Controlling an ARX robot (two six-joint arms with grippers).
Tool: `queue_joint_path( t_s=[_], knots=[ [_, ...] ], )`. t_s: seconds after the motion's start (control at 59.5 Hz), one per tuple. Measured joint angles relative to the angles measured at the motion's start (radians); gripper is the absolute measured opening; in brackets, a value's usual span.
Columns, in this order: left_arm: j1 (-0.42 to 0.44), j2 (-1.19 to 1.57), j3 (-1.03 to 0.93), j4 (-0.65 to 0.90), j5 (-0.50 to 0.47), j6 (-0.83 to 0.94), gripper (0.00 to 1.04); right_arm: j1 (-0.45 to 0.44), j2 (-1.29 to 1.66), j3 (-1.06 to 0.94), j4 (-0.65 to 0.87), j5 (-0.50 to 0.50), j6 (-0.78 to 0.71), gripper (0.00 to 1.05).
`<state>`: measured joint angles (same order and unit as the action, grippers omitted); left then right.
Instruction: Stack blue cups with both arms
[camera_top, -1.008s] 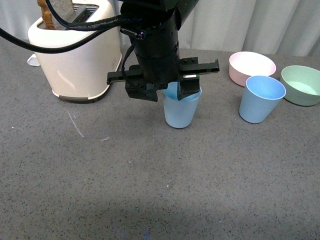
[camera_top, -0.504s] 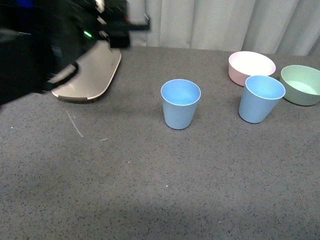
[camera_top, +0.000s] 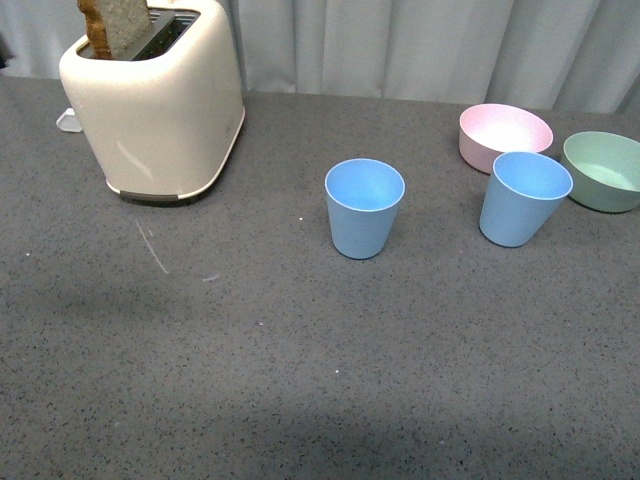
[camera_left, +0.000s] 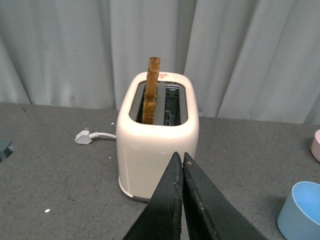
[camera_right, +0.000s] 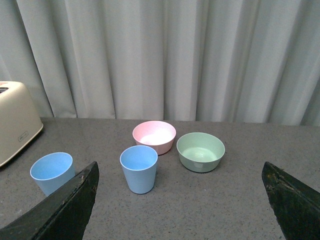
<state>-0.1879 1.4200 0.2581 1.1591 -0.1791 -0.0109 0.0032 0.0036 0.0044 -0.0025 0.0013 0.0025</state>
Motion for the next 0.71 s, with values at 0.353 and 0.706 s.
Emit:
queue_joint_path(
  t_s=[0.353, 0.706],
  knots=[
    [0.090, -0.322, -0.169, -0.164, 0.085, 0.003, 0.04, 0.000, 0.000, 0.000, 0.000, 0.000, 0.000, 0.95],
    [0.184, -0.612, -0.233, -0.387, 0.177, 0.003, 0.04, 0.000, 0.000, 0.000, 0.000, 0.000, 0.000, 0.95]
  ],
)
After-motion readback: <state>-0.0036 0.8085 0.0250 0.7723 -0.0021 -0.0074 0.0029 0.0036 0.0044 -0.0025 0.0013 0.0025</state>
